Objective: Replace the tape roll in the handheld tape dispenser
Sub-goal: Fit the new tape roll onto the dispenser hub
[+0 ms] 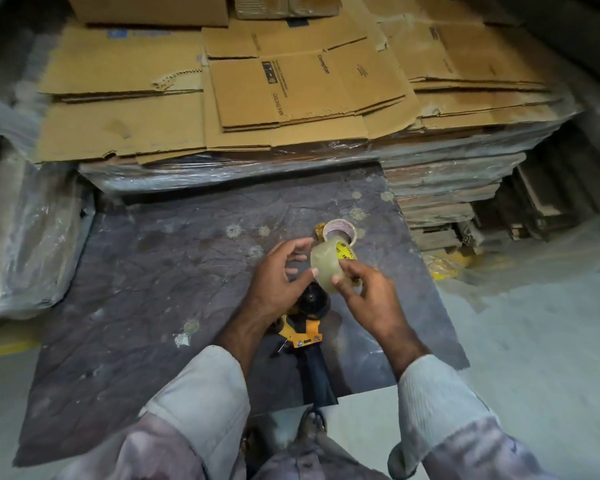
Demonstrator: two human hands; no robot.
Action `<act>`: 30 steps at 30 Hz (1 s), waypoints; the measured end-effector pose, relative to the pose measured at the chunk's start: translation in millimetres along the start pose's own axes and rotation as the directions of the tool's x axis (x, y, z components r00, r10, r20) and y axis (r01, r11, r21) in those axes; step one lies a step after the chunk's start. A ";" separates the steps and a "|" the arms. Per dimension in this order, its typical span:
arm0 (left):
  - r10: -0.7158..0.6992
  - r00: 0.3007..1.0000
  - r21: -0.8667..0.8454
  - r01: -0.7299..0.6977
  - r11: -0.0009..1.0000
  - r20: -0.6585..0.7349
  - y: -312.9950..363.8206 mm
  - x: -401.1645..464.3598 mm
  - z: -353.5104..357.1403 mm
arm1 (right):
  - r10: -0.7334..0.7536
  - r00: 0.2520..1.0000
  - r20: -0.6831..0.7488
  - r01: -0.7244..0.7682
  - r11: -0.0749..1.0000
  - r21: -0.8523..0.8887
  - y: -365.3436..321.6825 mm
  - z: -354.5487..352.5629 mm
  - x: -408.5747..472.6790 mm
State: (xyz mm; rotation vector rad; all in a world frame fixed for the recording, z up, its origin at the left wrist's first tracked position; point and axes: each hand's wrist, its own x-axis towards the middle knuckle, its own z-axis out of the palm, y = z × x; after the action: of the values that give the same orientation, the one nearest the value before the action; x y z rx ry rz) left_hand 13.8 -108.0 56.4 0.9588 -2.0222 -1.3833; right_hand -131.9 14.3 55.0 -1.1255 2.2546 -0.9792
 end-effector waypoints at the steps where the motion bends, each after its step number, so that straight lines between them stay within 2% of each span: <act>1: -0.003 1.000 0.003 0.003 1.000 -0.008 -1.9 -6.7 -7.9 | -0.024 0.999 0.029 0.025 0.999 -0.020 -8.6 5.5 -6.9; 6: -0.003 0.994 0.014 0.005 1.000 -0.109 -12.2 -50.8 -48.3 | -0.152 0.977 0.151 0.177 0.970 -0.166 -55.0 31.7 -42.0; 11: -0.031 0.979 0.007 0.033 0.999 -0.199 -29.7 -81.0 -79.6 | -0.217 0.951 0.222 0.270 0.929 -0.251 -83.8 48.3 -70.2; 16: -0.067 0.993 0.007 0.068 0.998 -0.095 -41.1 -90.0 -90.4 | -0.198 0.971 0.132 0.227 0.939 -0.258 -91.5 55.8 -95.2; 20: -0.178 0.983 -0.290 0.180 0.940 0.031 -38.5 -101.2 -88.2 | -0.168 0.982 0.088 0.184 0.957 -0.224 -86.4 46.8 -113.7; 23: -0.198 0.978 -0.348 0.210 0.913 0.071 -32.6 -108.7 -84.5 | -0.160 0.984 0.076 0.174 0.954 -0.243 -88.6 39.7 -122.7; 27: -0.165 0.978 -0.431 0.205 0.879 0.130 -26.0 -114.0 -84.9 | -0.146 0.988 0.055 0.155 0.957 -0.245 -95.3 34.7 -124.5; 30: -0.112 0.985 -0.380 0.155 0.912 0.134 -20.2 -116.7 -85.7 | -0.123 0.991 0.041 0.130 0.960 -0.247 -101.0 30.0 -121.0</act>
State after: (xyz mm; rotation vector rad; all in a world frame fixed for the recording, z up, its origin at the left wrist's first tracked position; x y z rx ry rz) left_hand 154.9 -71.1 66.0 0.8675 -1.6807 -1.8623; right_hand 8.2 58.6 119.3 -1.3954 2.3579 -0.7356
